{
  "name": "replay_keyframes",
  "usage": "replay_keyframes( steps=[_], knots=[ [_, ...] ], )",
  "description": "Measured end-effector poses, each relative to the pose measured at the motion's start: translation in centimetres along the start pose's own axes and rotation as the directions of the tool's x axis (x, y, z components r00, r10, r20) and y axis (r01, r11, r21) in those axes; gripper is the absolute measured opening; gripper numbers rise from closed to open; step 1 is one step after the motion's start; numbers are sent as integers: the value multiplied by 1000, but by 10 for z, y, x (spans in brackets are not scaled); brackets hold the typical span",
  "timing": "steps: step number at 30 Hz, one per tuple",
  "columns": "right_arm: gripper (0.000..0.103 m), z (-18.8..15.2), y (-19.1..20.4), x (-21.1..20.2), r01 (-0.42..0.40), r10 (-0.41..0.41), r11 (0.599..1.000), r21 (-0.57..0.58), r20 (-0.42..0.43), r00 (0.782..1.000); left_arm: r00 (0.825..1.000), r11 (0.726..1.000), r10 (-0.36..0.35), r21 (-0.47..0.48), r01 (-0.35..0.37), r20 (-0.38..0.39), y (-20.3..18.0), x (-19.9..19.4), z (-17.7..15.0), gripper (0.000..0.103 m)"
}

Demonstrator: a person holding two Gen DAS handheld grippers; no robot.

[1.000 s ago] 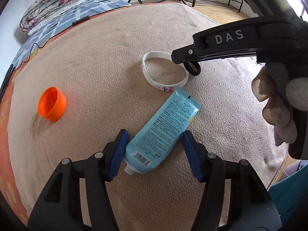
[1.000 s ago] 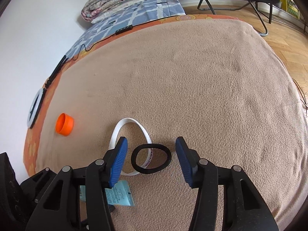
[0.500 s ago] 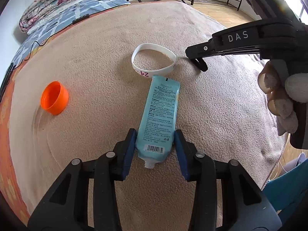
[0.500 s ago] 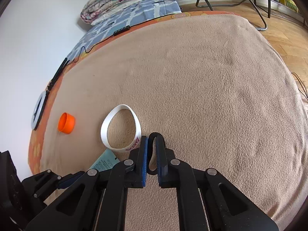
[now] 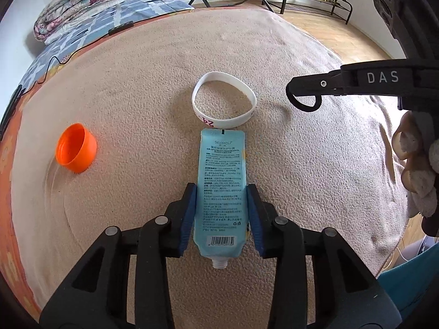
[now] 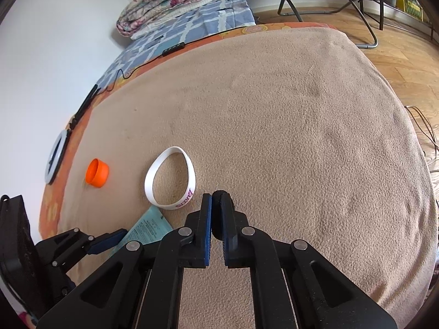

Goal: Collect trash
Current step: 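Grasp the light-blue tube with the left tool while the right tool grasps the black hair tie, then carry the tube and hair tie over the blue basket and open both tools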

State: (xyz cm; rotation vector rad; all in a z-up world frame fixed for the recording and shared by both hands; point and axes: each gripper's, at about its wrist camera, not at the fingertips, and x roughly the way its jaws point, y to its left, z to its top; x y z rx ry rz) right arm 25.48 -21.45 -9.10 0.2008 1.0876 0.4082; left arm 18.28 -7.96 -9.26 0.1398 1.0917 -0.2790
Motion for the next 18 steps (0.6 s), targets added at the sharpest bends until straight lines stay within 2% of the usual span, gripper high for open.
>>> replay_keyframes(
  steps=[11, 18],
  knots=[
    [5, -7, 8, -21, -23, 24, 999, -24, 30, 999, 999, 1000, -8, -24, 9, 37, 2, -36, -21, 36],
    [5, -21, 29, -43, -35, 38, 997, -68, 54, 998, 997, 1000, 3, -26, 0, 82, 0, -71, -35, 36]
  ],
)
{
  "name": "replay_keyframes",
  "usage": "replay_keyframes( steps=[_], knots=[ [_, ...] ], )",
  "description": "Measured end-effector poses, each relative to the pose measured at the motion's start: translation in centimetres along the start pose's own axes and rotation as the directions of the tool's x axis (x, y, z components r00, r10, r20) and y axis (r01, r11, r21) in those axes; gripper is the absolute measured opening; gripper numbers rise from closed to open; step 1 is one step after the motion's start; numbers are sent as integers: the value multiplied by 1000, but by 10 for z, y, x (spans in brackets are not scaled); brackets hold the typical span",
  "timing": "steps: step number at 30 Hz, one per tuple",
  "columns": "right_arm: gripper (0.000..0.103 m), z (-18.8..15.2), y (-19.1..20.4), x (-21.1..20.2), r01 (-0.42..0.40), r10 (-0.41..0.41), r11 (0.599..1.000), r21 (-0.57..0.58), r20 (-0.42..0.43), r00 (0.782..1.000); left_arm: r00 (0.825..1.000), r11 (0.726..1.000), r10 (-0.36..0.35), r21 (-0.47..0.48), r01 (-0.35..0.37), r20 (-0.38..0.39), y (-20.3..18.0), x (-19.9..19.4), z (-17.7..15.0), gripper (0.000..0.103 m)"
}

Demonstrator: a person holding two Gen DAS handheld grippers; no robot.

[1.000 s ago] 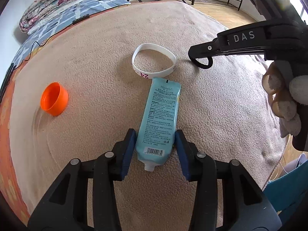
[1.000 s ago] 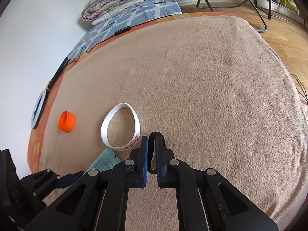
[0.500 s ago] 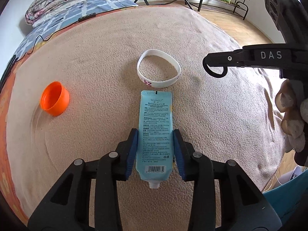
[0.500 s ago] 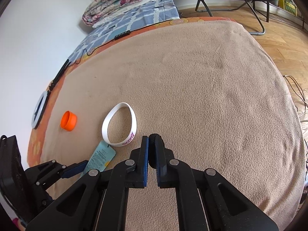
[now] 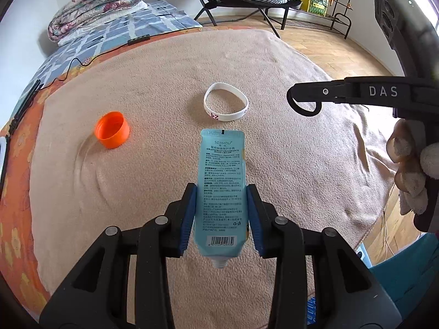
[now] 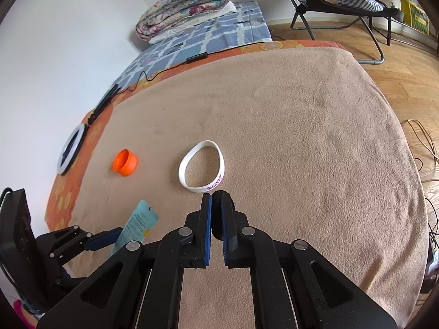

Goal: Collect trash
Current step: 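Carry the tube and hair tie over the blue basket and open both tools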

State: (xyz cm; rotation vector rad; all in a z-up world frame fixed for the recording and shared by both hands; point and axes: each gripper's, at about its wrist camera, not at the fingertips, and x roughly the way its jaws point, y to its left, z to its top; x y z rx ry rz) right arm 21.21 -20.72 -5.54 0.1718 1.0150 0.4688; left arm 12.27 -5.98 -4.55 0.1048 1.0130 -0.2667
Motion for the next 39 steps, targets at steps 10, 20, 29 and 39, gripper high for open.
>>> replay_keyframes(
  steps=[10, 20, 29, 39],
  knots=[
    [5, -30, 44, -31, -11, 13, 995, -103, 26, 1000, 998, 1000, 22, -13, -21, 59, 2, -50, -26, 36],
    [5, -70, 85, -52, -42, 46, 977, -211, 14, 999, 996, 999, 31, -37, -28, 85, 0, -85, -61, 36],
    [5, -114, 116, -70, -74, 75, 953, -292, -6, 997, 995, 998, 40, -55, -35, 87, -6, -108, -103, 36],
    [5, -175, 124, -82, -119, 97, 936, -332, -82, 992, 999, 998, 18, -55, -15, 36, -25, -107, -160, 36]
  ],
)
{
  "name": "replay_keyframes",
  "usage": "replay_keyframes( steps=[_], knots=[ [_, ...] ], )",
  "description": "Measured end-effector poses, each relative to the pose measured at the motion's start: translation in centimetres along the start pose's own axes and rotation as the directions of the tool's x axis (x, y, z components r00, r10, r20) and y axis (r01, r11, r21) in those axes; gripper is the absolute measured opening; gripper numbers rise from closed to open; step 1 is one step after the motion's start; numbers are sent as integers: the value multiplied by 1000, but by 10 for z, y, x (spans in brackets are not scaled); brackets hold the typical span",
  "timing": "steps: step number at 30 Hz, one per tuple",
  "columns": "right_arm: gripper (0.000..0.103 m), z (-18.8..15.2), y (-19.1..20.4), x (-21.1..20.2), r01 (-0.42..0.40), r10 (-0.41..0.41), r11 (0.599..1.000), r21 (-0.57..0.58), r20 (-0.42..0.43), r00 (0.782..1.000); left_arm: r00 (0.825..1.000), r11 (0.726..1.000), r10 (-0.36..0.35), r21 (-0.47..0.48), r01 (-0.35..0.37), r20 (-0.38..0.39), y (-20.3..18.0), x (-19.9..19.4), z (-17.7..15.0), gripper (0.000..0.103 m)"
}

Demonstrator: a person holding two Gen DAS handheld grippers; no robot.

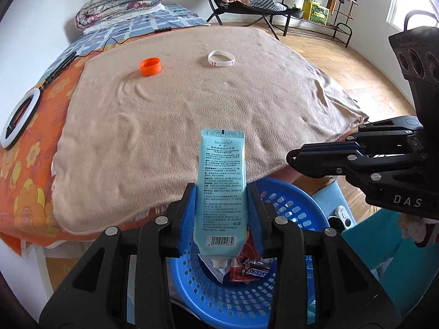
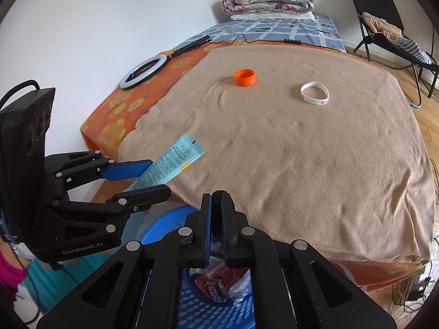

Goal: Collect trash
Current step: 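Carry the tube and hair tie over the blue basket and open both tools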

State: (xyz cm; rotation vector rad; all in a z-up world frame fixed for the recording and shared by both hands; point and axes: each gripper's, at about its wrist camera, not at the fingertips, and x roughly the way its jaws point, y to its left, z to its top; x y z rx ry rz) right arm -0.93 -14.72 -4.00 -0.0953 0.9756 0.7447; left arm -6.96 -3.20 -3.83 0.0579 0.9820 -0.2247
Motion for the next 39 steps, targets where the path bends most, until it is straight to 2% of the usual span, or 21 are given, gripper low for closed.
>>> replay_keyframes(
  steps=[13, 20, 39],
  knots=[
    [5, -67, 10, 22, -9, 7, 1000, -12, -132, 991, 994, 1000, -18, 0, 19, -111, -15, 28, -53, 36],
    [5, -89, 2, 34, 0, 1, 1000, 2, -185, 983, 989, 1000, -12, 12, 14, -149, -19, 40, -66, 36],
    [5, -105, 4, 55, 7, -8, 1000, -5, -247, 969, 978, 1000, -1, 4, 2, -208, -14, 56, -73, 37]
  ],
)
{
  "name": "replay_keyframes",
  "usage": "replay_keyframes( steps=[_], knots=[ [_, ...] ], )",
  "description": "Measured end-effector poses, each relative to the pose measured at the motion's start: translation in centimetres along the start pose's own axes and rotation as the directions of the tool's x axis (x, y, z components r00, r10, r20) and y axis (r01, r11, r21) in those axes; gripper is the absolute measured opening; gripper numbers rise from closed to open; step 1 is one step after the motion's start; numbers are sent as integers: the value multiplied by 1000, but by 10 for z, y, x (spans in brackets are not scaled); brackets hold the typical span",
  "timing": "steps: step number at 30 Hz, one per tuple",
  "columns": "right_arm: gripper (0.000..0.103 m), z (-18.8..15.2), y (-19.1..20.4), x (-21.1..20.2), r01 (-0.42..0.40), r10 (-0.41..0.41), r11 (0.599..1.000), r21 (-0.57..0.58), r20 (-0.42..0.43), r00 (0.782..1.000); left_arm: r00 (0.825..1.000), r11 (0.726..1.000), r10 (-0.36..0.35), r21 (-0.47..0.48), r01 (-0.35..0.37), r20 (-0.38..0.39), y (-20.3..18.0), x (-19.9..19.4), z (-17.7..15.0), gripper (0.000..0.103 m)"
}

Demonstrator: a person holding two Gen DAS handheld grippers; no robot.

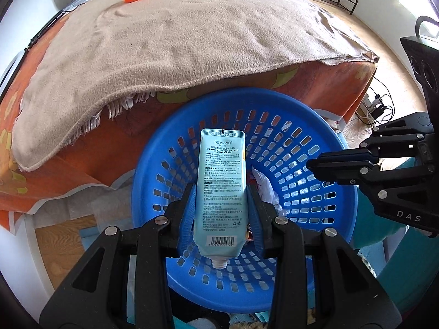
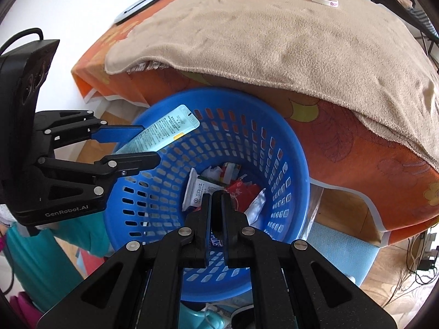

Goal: Collect trash
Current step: 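Carry the tube and hair tie over the blue basket and open both tools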

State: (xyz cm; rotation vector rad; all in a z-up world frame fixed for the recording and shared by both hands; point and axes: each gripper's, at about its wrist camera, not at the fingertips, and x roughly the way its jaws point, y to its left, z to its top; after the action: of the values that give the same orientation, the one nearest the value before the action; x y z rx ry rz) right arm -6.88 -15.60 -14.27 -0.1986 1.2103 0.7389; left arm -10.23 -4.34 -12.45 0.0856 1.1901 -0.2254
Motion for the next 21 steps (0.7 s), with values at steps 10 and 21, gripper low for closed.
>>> replay_keyframes(
  steps=[10, 21],
  knots=[
    [34, -1, -2, 0, 9, -9, 1000, 5, 8, 1000, 1000, 1000, 13, -9, -13, 2, 4, 1, 1, 53],
    [44, -1, 0, -3, 38, -38, 999, 1, 17, 999, 999, 998, 17, -63, -15, 33, 17, -10, 7, 53]
  ],
)
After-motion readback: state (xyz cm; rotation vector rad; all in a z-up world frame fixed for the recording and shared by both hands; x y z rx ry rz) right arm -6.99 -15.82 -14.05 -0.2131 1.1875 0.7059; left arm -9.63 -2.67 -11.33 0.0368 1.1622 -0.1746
